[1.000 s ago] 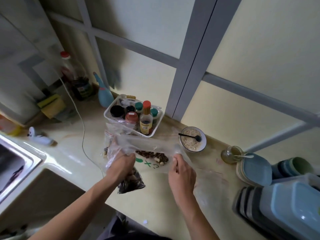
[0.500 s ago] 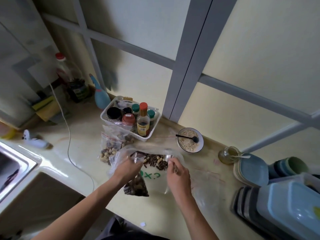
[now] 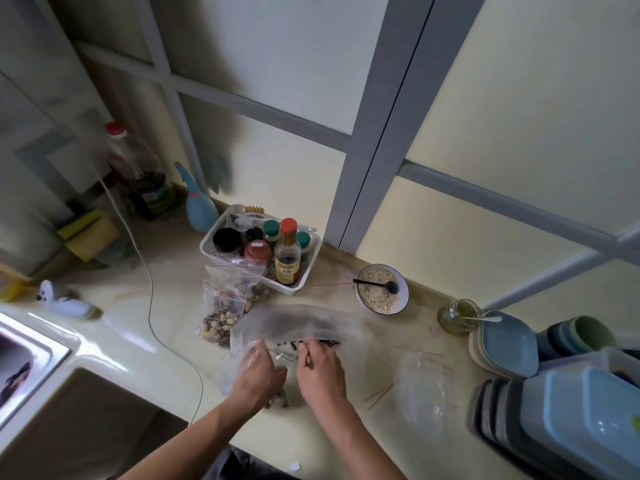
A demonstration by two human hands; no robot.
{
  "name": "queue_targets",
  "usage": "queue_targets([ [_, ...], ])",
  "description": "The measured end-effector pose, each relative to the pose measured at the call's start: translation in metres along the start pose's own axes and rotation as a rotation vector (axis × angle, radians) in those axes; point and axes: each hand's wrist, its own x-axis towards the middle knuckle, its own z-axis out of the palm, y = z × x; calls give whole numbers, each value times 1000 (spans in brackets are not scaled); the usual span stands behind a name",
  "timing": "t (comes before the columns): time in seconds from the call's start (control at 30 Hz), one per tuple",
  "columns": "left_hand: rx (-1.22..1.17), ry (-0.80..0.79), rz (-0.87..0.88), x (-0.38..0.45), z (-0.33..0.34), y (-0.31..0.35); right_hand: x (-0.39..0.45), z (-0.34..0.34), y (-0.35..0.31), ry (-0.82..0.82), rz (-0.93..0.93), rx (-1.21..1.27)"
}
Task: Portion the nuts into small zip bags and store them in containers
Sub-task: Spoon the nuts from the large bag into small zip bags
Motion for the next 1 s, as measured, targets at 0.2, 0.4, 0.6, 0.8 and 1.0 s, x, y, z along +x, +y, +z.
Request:
queue_targets([
  [0.2,38,-26,-27,6,4,-14,9,11,-19,-80,181,389],
  [0.4,17,-80,-12,7,4,-15,20,24,-18,-100,498,1053],
  [0.6,-47,-120,55,11,15,-26,10,7,-4,-50,502,1239],
  [0.8,-66,-113,117,13,23,-21,-15,-36,14,52,398,1120],
  [1.0,-47,-80,194,19,31,-18,-43,-66,32,22,330,1091],
])
